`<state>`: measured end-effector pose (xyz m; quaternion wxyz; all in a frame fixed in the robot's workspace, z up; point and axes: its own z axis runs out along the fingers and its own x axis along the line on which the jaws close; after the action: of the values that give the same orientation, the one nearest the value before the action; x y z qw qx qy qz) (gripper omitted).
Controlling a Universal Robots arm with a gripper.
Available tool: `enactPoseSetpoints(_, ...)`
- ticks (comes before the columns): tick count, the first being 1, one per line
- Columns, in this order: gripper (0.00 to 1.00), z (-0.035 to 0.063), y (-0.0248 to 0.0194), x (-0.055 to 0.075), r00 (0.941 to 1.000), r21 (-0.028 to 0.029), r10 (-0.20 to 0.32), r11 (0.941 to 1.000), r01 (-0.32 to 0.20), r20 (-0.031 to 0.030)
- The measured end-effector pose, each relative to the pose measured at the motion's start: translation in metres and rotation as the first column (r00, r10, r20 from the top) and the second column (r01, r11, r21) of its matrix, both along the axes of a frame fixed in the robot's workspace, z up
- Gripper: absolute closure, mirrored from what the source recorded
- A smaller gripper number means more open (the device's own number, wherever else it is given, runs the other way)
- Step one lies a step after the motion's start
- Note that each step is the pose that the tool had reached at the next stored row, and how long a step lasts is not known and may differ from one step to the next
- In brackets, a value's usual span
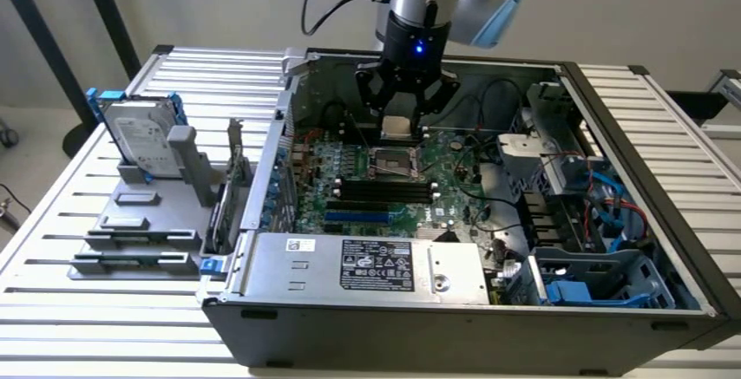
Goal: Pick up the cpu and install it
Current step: 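Place the cpu into insertion slot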
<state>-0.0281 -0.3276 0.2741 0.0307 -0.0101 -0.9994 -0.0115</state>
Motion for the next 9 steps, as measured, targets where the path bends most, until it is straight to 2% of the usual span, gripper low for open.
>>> enactPoseSetpoints(2, 0.45, -0.0003, 0.0, -0.0001, 0.9999, 0.0, -0.016, 0.9999, 0.016, 0.0001)
enactPoseSetpoints(5, 0.45, -0.0024, 0.0, -0.0001, 0.9977, 0.0, -0.068, 0.9977, 0.068, 0.0001)
enactPoseSetpoints(9, 0.45, -0.0056, 0.0, -0.0001, 0.9899, 0.0001, -0.141, 0.9899, 0.141, 0.0)
